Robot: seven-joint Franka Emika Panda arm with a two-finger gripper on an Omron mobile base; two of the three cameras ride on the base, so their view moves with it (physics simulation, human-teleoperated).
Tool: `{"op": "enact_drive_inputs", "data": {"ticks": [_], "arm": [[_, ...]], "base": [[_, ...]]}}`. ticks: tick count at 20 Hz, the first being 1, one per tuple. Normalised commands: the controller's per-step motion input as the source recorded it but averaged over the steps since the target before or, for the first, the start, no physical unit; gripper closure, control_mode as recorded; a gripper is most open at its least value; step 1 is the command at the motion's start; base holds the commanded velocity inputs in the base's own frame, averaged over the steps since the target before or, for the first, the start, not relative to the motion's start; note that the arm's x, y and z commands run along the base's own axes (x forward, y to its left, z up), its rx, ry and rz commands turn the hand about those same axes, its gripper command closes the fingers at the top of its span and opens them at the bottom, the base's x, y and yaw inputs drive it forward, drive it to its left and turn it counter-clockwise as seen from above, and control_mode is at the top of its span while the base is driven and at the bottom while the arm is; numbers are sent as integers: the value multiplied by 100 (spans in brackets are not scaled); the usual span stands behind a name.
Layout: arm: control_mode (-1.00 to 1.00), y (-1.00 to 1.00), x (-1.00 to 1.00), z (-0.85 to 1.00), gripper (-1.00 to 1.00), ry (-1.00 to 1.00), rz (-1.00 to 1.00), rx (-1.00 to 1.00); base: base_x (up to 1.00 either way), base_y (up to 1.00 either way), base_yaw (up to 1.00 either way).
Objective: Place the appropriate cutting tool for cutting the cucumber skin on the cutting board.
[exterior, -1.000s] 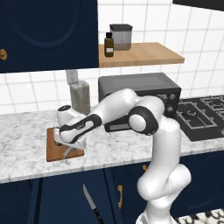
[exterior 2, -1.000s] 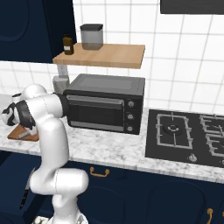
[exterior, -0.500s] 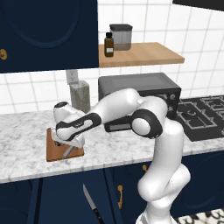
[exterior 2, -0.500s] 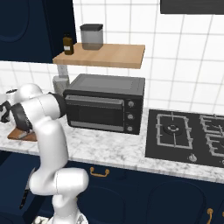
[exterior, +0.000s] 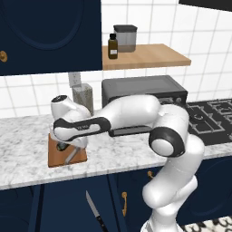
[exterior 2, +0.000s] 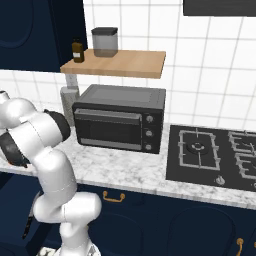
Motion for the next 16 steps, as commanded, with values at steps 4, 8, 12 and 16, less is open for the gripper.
{"op": "enact_drive_inputs", "data": {"ticks": [4,8,12,16], "arm": [[-100,-38,-70,50,-100,-12,0,0],[-100,-61,-71,51,-100,-10,0,3],[-100,-67,-69,58,-100,-11,0,4],[-100,-71,-60,62,-100,-11,0,5]], "base": [[0,0,0],[0,0,0],[0,0,0],[0,0,0]]}}
